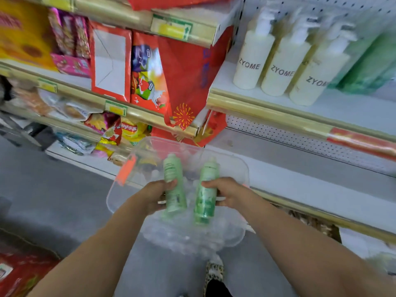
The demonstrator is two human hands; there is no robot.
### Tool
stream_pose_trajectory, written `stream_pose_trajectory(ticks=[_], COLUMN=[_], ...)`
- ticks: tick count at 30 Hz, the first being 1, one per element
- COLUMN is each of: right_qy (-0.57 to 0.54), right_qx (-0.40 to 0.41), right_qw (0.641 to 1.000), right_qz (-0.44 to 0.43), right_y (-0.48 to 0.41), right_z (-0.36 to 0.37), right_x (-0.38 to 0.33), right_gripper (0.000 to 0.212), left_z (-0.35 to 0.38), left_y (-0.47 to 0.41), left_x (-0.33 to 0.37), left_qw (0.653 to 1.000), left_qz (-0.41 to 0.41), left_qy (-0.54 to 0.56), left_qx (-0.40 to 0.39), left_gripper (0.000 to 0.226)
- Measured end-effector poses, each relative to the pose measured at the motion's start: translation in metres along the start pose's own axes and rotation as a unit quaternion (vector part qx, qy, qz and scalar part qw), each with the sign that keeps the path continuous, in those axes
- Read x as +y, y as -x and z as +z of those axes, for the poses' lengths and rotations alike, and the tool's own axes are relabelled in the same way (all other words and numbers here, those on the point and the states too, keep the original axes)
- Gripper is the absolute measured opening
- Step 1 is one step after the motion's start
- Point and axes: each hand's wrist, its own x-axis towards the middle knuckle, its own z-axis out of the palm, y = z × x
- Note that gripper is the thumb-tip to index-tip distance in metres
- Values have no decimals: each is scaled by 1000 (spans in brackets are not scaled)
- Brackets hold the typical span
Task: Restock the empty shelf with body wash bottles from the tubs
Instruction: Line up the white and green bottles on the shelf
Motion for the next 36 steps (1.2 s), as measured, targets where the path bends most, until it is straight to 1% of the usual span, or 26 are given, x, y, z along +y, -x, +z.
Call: stream_pose_trajectory(ticks=[2,6,10,12,15,18,20,25,26,28,29,31,34,36], right_qy=[-13,-43,-62,-76,-93,-108,-120,-146,-151,-154,-154,-158,-167,-165], right_qx=[10,31,54,60,65,80,92,121,128,140,144,149,156,170], right_qw=[999,994,985,978,965,953,945,926,923,917,915,912,904,898], right_qz=[-33,-97,-154,-186,-235,-271,-288,-325,-330,-339,-343,-348,-360,-370], right_y=[21,65,107,127,157,184,199,222,225,231,233,237,241,240], right_z=[-5,-20,-38,-47,-62,-77,-88,-121,-128,-144,-153,-172,-203,-226], right_x=[-7,-20,-36,-45,-60,-71,-77,-86,-87,-90,-92,-95,-99,-104], right_gripper=[39,31,31,30,26,28,31,34,35,36,38,39,35,35], left_z=[9,29,53,69,94,115,128,165,172,187,195,212,241,262], left_y=[16,47,75,92,113,126,131,138,139,138,137,135,130,126], left_x=[3,12,26,38,53,63,70,85,87,92,94,98,107,114], left_qw=[999,993,974,960,952,954,953,939,936,934,934,935,937,937], left_qz=[35,83,103,112,137,153,171,234,246,260,262,259,240,227], left_qy=[16,69,164,194,179,145,116,59,49,33,33,45,57,63], left_qx=[-18,-50,-120,-166,-208,-215,-221,-245,-246,-244,-240,-236,-248,-258], left_gripper=[21,31,46,50,58,63,60,42,43,53,57,57,45,41])
